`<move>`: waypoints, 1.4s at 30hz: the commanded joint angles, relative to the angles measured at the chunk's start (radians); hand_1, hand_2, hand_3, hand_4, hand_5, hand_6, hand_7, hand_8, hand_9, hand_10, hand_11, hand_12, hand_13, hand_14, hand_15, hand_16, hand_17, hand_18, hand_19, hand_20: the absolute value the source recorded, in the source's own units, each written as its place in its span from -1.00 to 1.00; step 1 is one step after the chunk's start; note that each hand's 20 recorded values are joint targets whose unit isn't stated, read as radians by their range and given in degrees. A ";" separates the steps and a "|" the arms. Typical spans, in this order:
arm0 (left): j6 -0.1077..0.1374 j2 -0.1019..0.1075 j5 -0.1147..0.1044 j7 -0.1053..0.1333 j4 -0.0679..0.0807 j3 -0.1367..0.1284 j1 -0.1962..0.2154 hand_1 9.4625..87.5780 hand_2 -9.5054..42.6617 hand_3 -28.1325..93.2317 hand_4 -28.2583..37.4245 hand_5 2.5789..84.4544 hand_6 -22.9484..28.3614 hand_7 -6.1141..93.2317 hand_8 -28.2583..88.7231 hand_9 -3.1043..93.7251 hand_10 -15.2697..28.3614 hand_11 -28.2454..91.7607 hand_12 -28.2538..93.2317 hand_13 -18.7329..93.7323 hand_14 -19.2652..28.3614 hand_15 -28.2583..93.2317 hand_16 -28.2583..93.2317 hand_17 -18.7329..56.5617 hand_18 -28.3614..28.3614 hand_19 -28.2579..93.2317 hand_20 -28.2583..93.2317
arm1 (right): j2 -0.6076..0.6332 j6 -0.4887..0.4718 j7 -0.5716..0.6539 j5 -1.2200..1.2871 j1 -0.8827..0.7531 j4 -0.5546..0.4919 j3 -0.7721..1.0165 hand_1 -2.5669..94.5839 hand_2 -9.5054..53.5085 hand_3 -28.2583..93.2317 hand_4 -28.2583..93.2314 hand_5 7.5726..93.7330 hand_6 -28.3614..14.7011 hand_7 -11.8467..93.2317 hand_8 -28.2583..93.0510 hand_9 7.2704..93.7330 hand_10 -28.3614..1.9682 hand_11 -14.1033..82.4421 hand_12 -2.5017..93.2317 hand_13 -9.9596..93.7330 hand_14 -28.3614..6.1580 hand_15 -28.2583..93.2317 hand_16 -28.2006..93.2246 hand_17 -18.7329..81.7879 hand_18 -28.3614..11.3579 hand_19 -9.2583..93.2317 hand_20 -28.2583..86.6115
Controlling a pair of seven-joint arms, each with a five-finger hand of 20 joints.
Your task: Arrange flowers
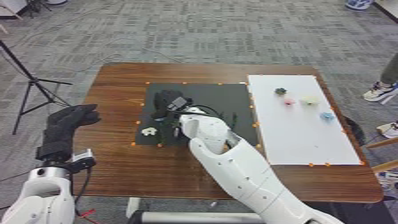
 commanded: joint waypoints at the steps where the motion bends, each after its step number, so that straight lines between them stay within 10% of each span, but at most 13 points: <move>1: -0.011 -0.005 0.000 -0.005 -0.006 0.001 0.008 -0.37 -0.32 0.58 -0.84 0.30 -0.02 -0.39 -0.66 0.26 0.31 -0.04 -0.30 0.16 0.55 0.21 -0.56 -0.34 0.50 -0.09 -0.12 | 0.044 0.008 0.043 0.049 0.051 -0.054 -0.037 -0.22 -0.77 0.57 -0.82 0.33 0.28 -0.38 -0.75 0.44 0.10 -0.47 -0.77 0.88 0.37 0.88 -0.04 0.31 -0.75 0.94 0.23; 10: -0.015 -0.007 0.002 -0.013 -0.012 -0.007 0.020 -0.37 -0.32 0.58 -0.84 0.30 -0.02 -0.39 -0.66 0.26 0.31 -0.04 -0.30 0.16 0.55 0.21 -0.56 -0.34 0.50 -0.09 -0.12 | 0.117 -0.024 0.077 0.110 0.086 -0.118 -0.072 -0.23 -0.77 0.57 -0.81 0.32 0.27 -0.38 -0.75 0.43 0.08 -0.47 -0.77 0.87 0.37 0.89 -0.05 0.31 -0.76 0.94 0.22; 27: 0.000 -0.011 0.008 -0.032 -0.043 -0.066 0.079 -0.37 -0.32 0.57 -0.84 0.30 -0.03 -0.39 -0.66 0.26 0.31 -0.04 -0.30 0.16 0.55 0.21 -0.56 -0.34 0.51 -0.09 -0.12 | 0.402 -0.170 0.240 0.498 -0.230 -0.647 0.225 -0.38 -0.47 0.46 -0.79 0.36 0.18 -0.45 -0.71 0.49 0.00 -0.48 -0.73 0.82 0.21 0.88 -0.05 0.23 -0.86 0.90 0.25; 42: -0.010 -0.019 0.008 -0.024 -0.052 -0.081 0.104 -0.37 -0.32 0.57 -0.84 0.30 -0.02 -0.39 -0.66 0.26 0.31 -0.04 -0.30 0.16 0.55 0.21 -0.56 -0.34 0.50 -0.09 -0.12 | 0.313 -0.151 0.284 0.557 -0.485 -0.684 0.321 -0.38 -0.41 0.40 -0.77 0.32 0.10 -0.50 -0.69 0.58 -0.04 -0.48 -0.73 0.84 0.19 0.87 -0.06 0.25 -0.89 0.92 0.23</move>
